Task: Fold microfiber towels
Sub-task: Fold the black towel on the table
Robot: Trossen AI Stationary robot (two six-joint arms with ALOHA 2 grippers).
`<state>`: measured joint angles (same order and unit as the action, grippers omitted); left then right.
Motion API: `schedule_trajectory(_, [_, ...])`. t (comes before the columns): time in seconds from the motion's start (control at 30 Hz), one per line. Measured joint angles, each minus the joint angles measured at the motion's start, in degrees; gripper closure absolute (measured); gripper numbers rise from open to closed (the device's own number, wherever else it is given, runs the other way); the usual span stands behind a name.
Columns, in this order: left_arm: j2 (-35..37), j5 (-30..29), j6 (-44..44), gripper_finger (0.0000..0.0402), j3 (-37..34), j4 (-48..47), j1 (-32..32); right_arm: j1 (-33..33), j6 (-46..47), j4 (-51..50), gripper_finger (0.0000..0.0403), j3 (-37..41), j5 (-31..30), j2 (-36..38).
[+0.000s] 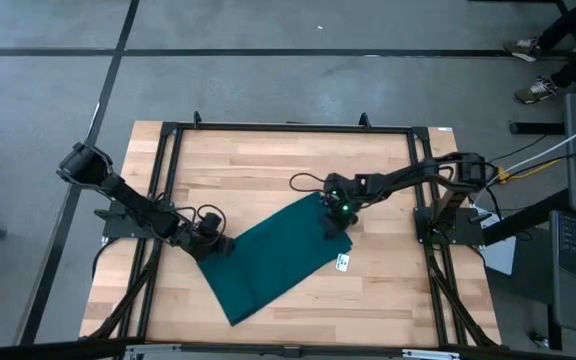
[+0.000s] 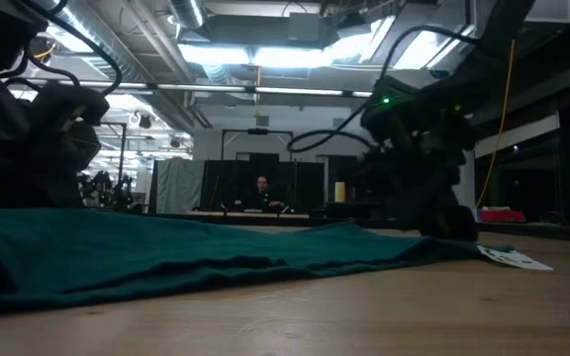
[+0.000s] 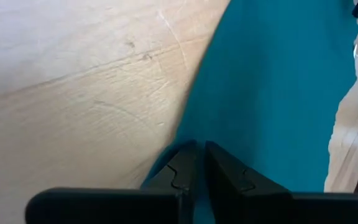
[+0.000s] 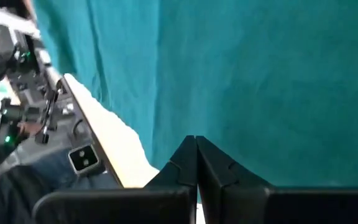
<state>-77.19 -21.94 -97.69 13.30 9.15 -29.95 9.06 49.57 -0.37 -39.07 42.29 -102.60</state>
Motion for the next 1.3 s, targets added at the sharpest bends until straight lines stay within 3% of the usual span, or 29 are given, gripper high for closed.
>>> schedule_trajectory(0.13, [0.00,0.90,0.56,0.0376,0.00,-0.02,-0.24,1.12,-5.69,1.30,0.0403,2.74,-0.37,2.42])
schedule_trajectory(0.3, [0.00,1.19,0.72,0.0385,0.00,-0.15,-0.87,7.19,-12.70,-6.12,0.0403,6.43,-4.77,7.16])
schedule_trajectory(0.43, [0.00,1.44,0.79,0.0393,0.00,-0.22,-1.03,10.93,-10.16,-6.56,0.0403,11.63,-10.62,12.70])
schedule_trajectory(0.47, [0.00,1.50,0.73,0.0395,0.00,-0.22,-1.03,11.75,-8.08,-11.20,0.0403,12.03,-11.01,14.45])
schedule_trajectory(0.53, [0.02,1.49,0.65,0.0399,-0.02,-0.17,-1.03,13.22,-5.57,-30.91,0.0403,12.16,-10.69,19.48])
schedule_trajectory(0.57, [0.02,1.51,0.57,0.0399,-0.02,-0.17,-1.03,13.51,-3.85,-33.13,0.0403,12.33,-11.08,22.15])
schedule_trajectory(0.63, [0.04,1.51,0.54,0.0399,-0.04,-0.11,-0.99,13.70,0.02,-32.35,0.0403,10.09,-16.89,28.64])
schedule_trajectory(0.7, [0.04,1.51,0.53,0.0397,-0.07,-0.11,-0.98,14.10,3.06,-29.79,0.0403,5.94,-18.82,35.52])
schedule_trajectory(0.83, [0.04,1.75,0.64,0.0398,-0.07,-0.02,-0.48,13.22,5.08,-30.59,0.0403,-1.18,-23.61,42.27])
schedule_trajectory(0.97, [0.07,3.19,1.67,0.0398,-0.11,0.42,0.66,13.08,5.12,-30.93,0.0403,-6.47,-22.46,42.34])
schedule_trajectory(1.03, [0.11,4.21,1.91,0.0395,-0.13,0.45,1.46,11.75,5.50,-29.85,0.0403,-8.05,-19.06,40.52])
schedule_trajectory(1.13, [0.36,4.73,2.62,0.0395,-0.26,0.89,1.83,8.05,5.68,-28.86,0.0403,-8.40,-18.72,36.48])
schedule_trajectory(1.3, [4.39,6.93,8.42,0.0396,-1.37,2.43,3.41,1.29,7.76,-17.47,0.0403,-8.52,-16.63,27.83])
